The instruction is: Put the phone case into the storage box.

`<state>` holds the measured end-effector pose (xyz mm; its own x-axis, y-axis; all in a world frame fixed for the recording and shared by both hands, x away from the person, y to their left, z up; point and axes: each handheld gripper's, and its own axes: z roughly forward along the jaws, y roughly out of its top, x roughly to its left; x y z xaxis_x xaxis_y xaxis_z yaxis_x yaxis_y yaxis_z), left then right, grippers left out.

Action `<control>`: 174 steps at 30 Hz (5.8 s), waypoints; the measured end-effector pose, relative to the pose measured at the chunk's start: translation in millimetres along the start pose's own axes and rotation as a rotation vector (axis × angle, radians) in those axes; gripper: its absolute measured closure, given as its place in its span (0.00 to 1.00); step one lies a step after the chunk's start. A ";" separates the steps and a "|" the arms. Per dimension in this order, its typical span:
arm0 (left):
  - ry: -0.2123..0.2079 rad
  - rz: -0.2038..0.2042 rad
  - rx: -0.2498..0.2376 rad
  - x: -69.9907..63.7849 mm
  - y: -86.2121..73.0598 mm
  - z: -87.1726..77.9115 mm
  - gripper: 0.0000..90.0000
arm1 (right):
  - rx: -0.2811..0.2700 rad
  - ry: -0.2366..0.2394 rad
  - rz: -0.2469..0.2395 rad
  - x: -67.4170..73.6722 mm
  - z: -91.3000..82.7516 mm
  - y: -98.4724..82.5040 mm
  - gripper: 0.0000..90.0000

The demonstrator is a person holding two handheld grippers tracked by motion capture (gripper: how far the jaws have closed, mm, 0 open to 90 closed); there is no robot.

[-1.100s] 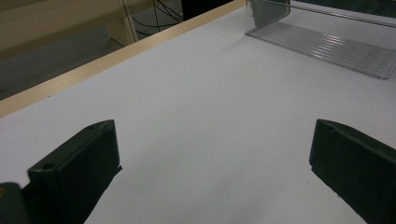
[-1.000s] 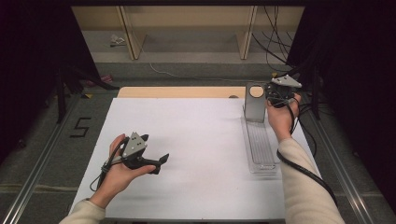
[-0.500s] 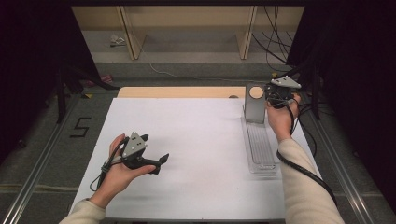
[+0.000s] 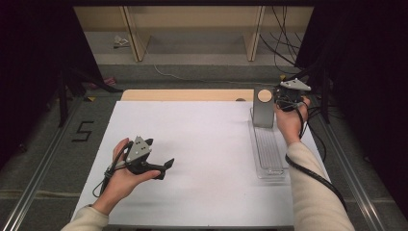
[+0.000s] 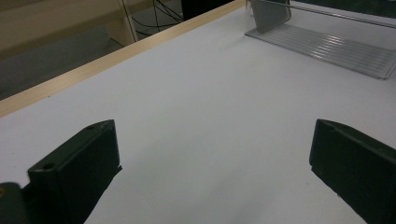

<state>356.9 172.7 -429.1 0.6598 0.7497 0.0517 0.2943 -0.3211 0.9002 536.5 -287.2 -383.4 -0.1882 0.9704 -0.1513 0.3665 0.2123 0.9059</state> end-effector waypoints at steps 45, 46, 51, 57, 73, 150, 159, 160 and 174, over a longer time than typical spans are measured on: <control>0.000 0.001 0.000 -0.1 0.3 0.2 0.01 | 0.039 0.019 0.054 0.0 14.3 -6.9 0.59; -0.001 0.001 0.000 0.0 0.3 0.1 0.01 | 0.040 0.020 0.056 0.0 14.8 -7.2 0.58; 0.000 0.000 -0.001 0.0 0.4 -0.2 0.01 | 0.046 0.022 0.071 -0.7 15.9 -7.7 0.50; -0.002 -0.001 0.002 -0.2 -0.2 0.7 0.01 | 0.043 0.025 0.041 -0.2 15.7 -7.3 0.47; -0.003 -0.002 0.001 -0.8 0.0 0.9 0.01 | 0.022 0.030 0.049 0.2 9.5 -8.1 0.39; 0.005 -0.008 -0.010 -0.5 1.2 -2.6 0.01 | -0.052 0.215 0.063 21.2 -78.3 -23.1 0.20; 0.006 -0.009 -0.011 0.1 1.5 -3.5 0.01 | -0.061 0.251 0.060 25.4 -88.3 -27.9 0.20; 0.006 -0.012 -0.012 -0.1 1.5 -3.6 0.01 | -0.061 0.256 0.062 25.5 -89.3 -29.1 0.20; 0.001 -0.012 -0.014 -0.3 1.6 -4.1 0.02 | -0.066 0.311 0.066 30.9 -102.5 -35.3 0.19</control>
<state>354.4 174.4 -425.9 0.6557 0.7539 0.0416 0.2922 -0.3041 0.9067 424.3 -276.6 -379.5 -0.4393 0.8979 0.0279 0.3293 0.1321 0.9350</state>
